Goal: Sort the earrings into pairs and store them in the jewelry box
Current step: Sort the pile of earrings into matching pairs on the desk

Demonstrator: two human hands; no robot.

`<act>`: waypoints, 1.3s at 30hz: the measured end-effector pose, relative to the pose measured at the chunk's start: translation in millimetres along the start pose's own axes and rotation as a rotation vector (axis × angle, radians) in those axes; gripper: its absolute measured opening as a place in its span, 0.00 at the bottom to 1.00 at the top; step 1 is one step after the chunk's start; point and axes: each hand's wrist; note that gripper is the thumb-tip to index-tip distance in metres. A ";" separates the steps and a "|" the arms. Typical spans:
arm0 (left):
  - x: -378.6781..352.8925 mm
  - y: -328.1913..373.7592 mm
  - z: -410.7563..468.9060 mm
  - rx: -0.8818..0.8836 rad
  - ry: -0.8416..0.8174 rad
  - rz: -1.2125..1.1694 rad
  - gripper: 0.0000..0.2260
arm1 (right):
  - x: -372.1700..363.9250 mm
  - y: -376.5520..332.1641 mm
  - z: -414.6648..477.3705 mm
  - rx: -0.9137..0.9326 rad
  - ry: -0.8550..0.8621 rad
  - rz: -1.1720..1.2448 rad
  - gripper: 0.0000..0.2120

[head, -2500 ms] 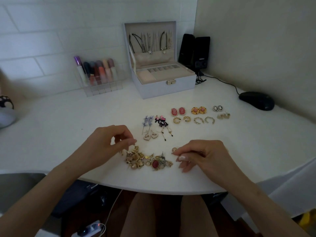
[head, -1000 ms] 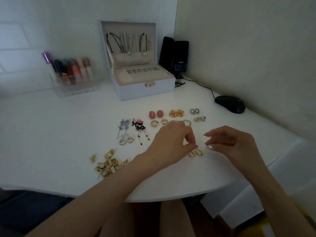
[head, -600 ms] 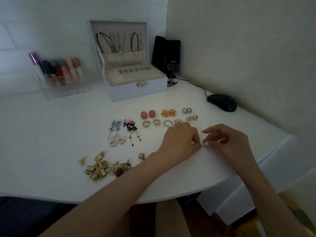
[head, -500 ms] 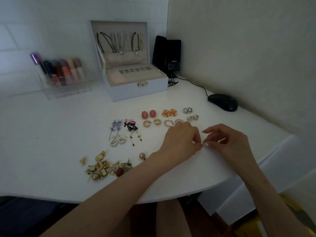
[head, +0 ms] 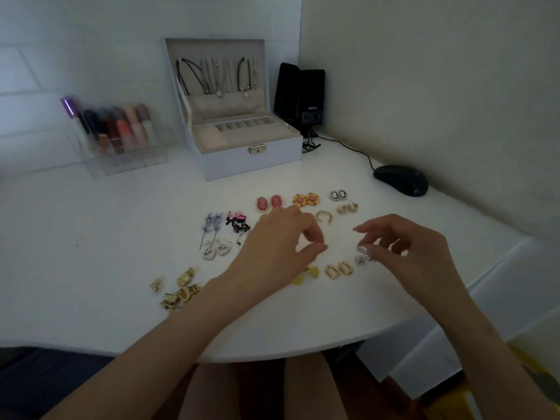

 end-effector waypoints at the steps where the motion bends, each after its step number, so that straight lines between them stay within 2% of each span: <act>1: 7.5 -4.0 -5.5 0.015 0.007 0.003 0.04 | -3.5 -6.9 -0.9 0.013 -0.019 0.019 0.13; 7: 47.0 -29.0 -34.4 0.133 0.038 0.052 0.01 | -39.8 -39.3 -4.2 0.124 -0.198 0.028 0.11; 11: 63.6 -41.4 -47.4 0.181 0.051 0.068 0.04 | -66.5 -49.4 -0.7 0.171 -0.336 -0.099 0.07; 20: 84.6 -71.8 -71.4 0.283 0.079 0.042 0.02 | -92.5 -60.5 7.3 0.258 -0.494 -0.353 0.09; 26: 92.1 -84.7 -86.9 0.301 0.053 0.064 0.04 | -96.6 -66.1 10.1 0.256 -0.523 -0.318 0.05; 29: 98.6 -87.8 -95.4 0.260 0.042 0.032 0.05 | -94.9 -72.3 10.5 0.247 -0.491 -0.201 0.04; 33: 97.6 -88.9 -108.7 0.099 -0.121 0.050 0.13 | -94.2 -79.7 10.1 0.251 -0.477 -0.088 0.04; 35: 90.9 -91.5 -113.1 0.013 -0.180 0.138 0.13 | -95.7 -81.5 10.7 0.254 -0.481 -0.056 0.05; 39: 84.4 -97.8 -117.3 0.000 -0.170 0.149 0.11 | -97.7 -83.8 11.9 0.253 -0.494 -0.020 0.05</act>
Point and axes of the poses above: each hand's wrist, its own z-axis towards the middle knuckle, its own x-axis out of the back of the hand, y = z × x, and after that the axes turned 2 degrees about -z, right-handed
